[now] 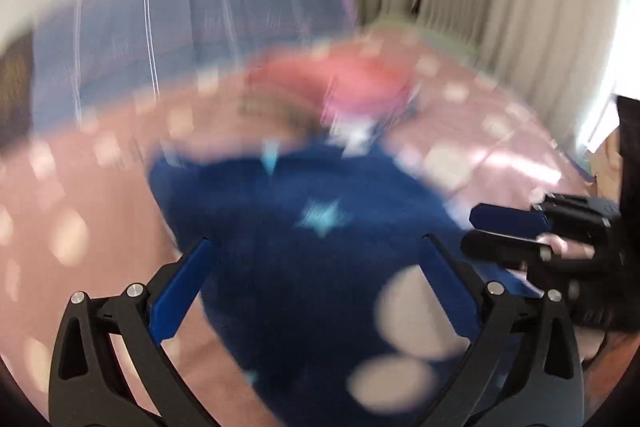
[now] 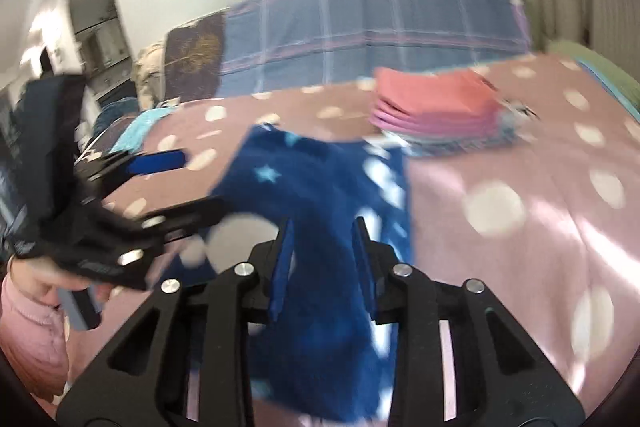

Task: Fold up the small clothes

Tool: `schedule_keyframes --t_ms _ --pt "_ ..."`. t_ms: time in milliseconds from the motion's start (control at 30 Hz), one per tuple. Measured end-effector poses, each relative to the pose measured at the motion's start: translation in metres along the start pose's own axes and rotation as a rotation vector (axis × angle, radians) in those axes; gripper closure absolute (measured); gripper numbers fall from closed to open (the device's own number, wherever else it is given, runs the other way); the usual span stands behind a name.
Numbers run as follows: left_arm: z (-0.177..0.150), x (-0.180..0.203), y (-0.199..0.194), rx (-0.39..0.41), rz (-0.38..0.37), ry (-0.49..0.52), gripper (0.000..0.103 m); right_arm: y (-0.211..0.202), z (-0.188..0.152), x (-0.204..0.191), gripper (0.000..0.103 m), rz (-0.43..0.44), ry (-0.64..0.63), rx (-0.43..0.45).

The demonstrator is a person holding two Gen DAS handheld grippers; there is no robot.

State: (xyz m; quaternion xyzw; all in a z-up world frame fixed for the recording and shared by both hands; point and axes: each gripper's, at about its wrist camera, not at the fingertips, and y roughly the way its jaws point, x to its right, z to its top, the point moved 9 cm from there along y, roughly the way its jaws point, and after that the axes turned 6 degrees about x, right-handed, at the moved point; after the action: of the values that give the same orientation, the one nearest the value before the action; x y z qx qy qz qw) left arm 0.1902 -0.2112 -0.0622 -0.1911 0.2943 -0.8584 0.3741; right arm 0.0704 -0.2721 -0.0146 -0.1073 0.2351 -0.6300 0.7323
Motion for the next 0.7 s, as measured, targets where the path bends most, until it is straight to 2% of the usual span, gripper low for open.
schedule_keyframes --t_ms 33,100,133,200,300,400,433,467,500,533,567,600,633,700 --pt "-0.018 -0.007 0.027 -0.044 -0.027 -0.025 0.001 0.020 -0.006 -0.001 0.077 -0.001 -0.005 -0.048" --pt "-0.022 -0.011 0.027 -0.007 -0.051 -0.036 0.001 0.060 -0.034 0.008 0.080 -0.064 -0.013 -0.158" --pt "-0.019 -0.008 0.021 -0.017 -0.046 -0.031 0.001 0.072 -0.044 0.011 0.080 -0.070 -0.020 -0.126" --pt "-0.011 -0.005 0.008 -0.022 -0.033 -0.008 0.001 0.066 -0.041 0.008 0.080 -0.063 -0.015 -0.116" --pt "0.024 -0.007 -0.013 0.052 -0.035 -0.010 0.001 0.049 -0.020 0.006 0.080 -0.046 0.016 -0.124" --pt "0.055 -0.029 -0.007 0.105 0.084 0.023 0.001 0.039 0.022 0.004 0.080 -0.048 0.007 -0.037" --pt "0.054 -0.040 0.011 0.062 0.095 0.013 0.001 0.042 0.028 0.006 0.080 -0.059 0.000 -0.030" --pt "0.043 -0.047 0.033 -0.017 0.089 -0.011 0.001 0.051 0.030 0.007 0.080 -0.057 0.004 -0.042" --pt "0.023 -0.052 0.059 -0.119 0.075 -0.042 0.001 0.066 0.026 0.011 0.080 -0.052 0.016 -0.084" --pt "0.005 -0.058 0.081 -0.146 0.087 -0.053 0.001 0.090 0.010 0.017 0.080 -0.071 0.016 -0.169" --pt "0.004 -0.058 0.082 -0.110 0.080 -0.058 0.001 0.111 -0.010 0.022 0.080 -0.074 0.014 -0.234" --pt "0.006 -0.057 0.077 -0.108 0.077 -0.065 0.001 0.126 -0.024 0.029 0.080 -0.060 0.040 -0.211" --pt "0.007 -0.055 0.075 -0.116 0.082 -0.057 0.001 0.126 -0.025 0.034 0.080 -0.037 0.097 -0.200" --pt "0.008 -0.052 0.071 -0.116 0.088 -0.037 0.001 0.118 -0.018 0.032 0.080 -0.032 0.102 -0.202"
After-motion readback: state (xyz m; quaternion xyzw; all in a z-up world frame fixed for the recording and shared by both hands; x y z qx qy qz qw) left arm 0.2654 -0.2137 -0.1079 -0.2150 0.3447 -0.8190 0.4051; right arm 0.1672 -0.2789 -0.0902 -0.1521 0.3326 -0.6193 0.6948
